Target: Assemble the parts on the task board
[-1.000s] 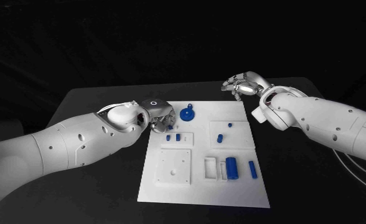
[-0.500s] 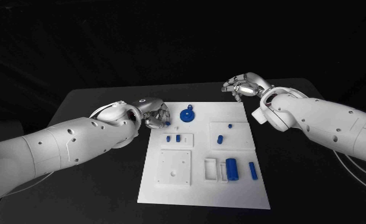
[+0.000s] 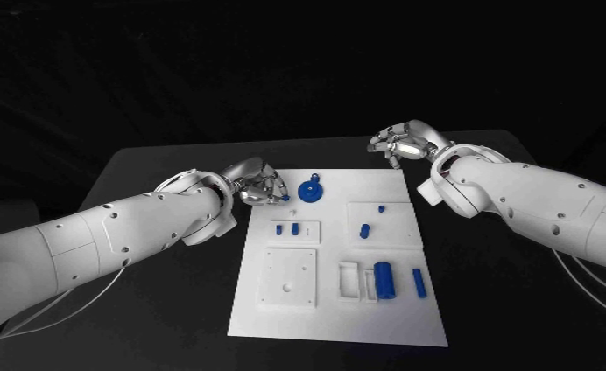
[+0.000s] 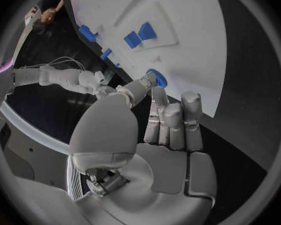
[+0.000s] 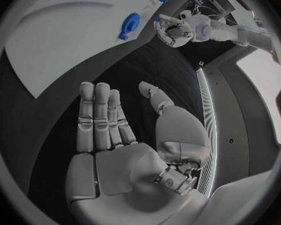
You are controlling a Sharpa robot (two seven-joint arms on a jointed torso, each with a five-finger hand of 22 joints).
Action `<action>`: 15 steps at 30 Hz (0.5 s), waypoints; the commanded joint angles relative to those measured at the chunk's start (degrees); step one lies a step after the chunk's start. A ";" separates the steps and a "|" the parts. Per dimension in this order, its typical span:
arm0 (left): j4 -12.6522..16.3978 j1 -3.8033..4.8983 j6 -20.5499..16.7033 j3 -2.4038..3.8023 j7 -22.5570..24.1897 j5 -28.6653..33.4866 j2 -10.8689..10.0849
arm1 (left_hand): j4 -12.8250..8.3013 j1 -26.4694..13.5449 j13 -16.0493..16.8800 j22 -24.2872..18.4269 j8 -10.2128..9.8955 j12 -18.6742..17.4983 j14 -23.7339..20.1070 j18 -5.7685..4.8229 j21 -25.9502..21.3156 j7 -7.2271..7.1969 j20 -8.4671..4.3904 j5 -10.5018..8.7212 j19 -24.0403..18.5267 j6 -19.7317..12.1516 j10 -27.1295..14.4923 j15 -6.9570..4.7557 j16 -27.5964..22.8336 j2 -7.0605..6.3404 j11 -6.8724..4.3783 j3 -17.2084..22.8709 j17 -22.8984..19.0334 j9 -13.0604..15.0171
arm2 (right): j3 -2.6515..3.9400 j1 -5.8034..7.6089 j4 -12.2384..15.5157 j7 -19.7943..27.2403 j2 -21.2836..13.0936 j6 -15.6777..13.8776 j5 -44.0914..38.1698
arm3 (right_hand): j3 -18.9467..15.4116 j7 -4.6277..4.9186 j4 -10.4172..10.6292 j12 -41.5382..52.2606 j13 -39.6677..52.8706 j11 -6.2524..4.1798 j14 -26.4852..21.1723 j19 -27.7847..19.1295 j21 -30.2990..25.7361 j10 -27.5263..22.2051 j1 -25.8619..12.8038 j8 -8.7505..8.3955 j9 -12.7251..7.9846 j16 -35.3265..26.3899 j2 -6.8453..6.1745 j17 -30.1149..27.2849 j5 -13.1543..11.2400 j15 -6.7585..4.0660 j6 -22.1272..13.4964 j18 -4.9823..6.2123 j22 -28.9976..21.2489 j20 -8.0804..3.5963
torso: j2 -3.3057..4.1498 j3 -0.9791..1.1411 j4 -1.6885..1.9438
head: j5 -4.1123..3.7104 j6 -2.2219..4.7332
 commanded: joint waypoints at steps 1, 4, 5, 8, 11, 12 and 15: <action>0.30 -0.02 1.43 0.03 3.60 7.70 0.16 | -0.04 -0.59 0.00 0.89 -0.40 0.32 0.48 0.87 0.24 0.01 -4.13 0.31 0.40 -0.29 0.49 -0.13 0.33 0.01 -0.06 -0.27 0.11 -0.08 | 0.04 -0.02 0.02 0.57 0.00 0.17 0.12 | 0.12 0.43 0.18 0.27 0.06 0.09 -0.36 0.21 -0.28 -0.39 -0.48 0.35 -0.09 0.31 0.02 -0.10 0.35 0.06 -0.11 2.53 0.06 -0.16 | 0.02 0.00 0.01 | 0.05 0.05; 0.27 -0.05 2.00 0.03 4.16 8.16 0.33 | -0.15 -0.73 0.00 0.92 -0.46 0.38 0.45 0.89 0.33 0.03 -4.14 0.30 0.39 -0.39 0.46 -0.11 0.36 0.12 -0.04 -0.41 0.18 -0.13 | 0.04 -0.02 0.02 0.58 0.04 0.22 0.12 | 0.13 0.43 0.17 0.28 0.06 0.09 -0.36 0.21 -0.29 -0.40 -0.48 0.35 -0.10 0.32 0.03 -0.10 0.35 0.06 -0.11 2.53 0.07 -0.16 | 0.02 0.00 0.01 | 0.03 0.12; 0.26 -0.06 2.16 0.02 4.27 8.57 0.38 | -0.20 -0.77 0.00 0.93 -0.49 0.40 0.43 0.90 0.36 0.04 -4.14 0.31 0.38 -0.42 0.44 -0.11 0.36 0.15 -0.04 -0.46 0.21 -0.14 | 0.04 -0.02 0.02 0.58 0.05 0.22 0.12 | 0.13 0.43 0.17 0.28 0.05 0.09 -0.36 0.21 -0.29 -0.40 -0.48 0.35 -0.10 0.32 0.03 -0.10 0.35 0.06 -0.11 2.53 0.07 -0.16 | 0.03 0.02 -0.02 | 0.01 0.16; 0.23 -0.10 2.68 0.02 4.35 8.82 0.50 | -0.31 -0.87 -0.01 0.95 -0.52 0.43 0.37 0.91 0.43 0.05 -4.14 0.31 0.36 -0.47 0.38 -0.09 0.35 0.25 -0.02 -0.57 0.25 -0.17 | 0.04 -0.02 0.01 0.59 0.05 0.21 0.12 | 0.13 0.43 0.17 0.29 0.05 0.09 -0.36 0.21 -0.30 -0.40 -0.48 0.36 -0.10 0.32 0.03 -0.10 0.35 0.06 -0.11 2.53 0.08 -0.16 | 0.02 0.04 -0.04 | -0.02 0.09; 0.23 -0.15 2.93 0.01 4.45 8.84 0.63 | -0.44 -0.90 -0.02 0.96 -0.54 0.47 0.31 0.93 0.48 0.06 -4.14 0.32 0.32 -0.49 0.32 -0.08 0.33 0.39 -0.01 -0.62 0.30 -0.20 | 0.04 -0.02 0.02 0.59 0.03 0.22 0.12 | 0.14 0.43 0.16 0.29 0.04 0.08 -0.36 0.22 -0.30 -0.41 -0.47 0.36 -0.10 0.32 0.04 -0.10 0.35 0.06 -0.10 2.53 0.09 -0.17 | 0.02 0.05 -0.03 | -0.02 0.10; 0.19 -0.17 3.00 0.01 4.45 8.84 0.69 | -0.48 -0.91 -0.02 0.96 -0.54 0.48 0.30 0.94 0.49 0.06 -4.14 0.32 0.31 -0.49 0.31 -0.08 0.33 0.41 -0.01 -0.63 0.31 -0.20 | 0.04 -0.02 0.02 0.58 0.03 0.22 0.12 | 0.14 0.43 0.16 0.29 0.04 0.08 -0.36 0.22 -0.31 -0.41 -0.47 0.36 -0.10 0.32 0.04 -0.10 0.35 0.06 -0.10 2.53 0.09 -0.17 | 0.02 0.06 -0.04 | -0.02 0.07; 0.08 -0.28 3.31 0.00 4.41 8.84 0.84 | -0.59 -0.92 -0.03 0.97 -0.54 0.51 0.26 0.95 0.53 0.07 -4.13 0.34 0.28 -0.50 0.27 -0.08 0.33 0.53 0.00 -0.67 0.34 -0.21 | 0.04 -0.02 0.04 0.59 0.05 0.23 0.12 | 0.14 0.43 0.15 0.30 0.04 0.08 -0.36 0.22 -0.31 -0.41 -0.47 0.37 -0.10 0.32 0.04 -0.10 0.35 0.06 -0.10 2.53 0.10 -0.17 | 0.02 0.04 -0.04 | -0.06 0.00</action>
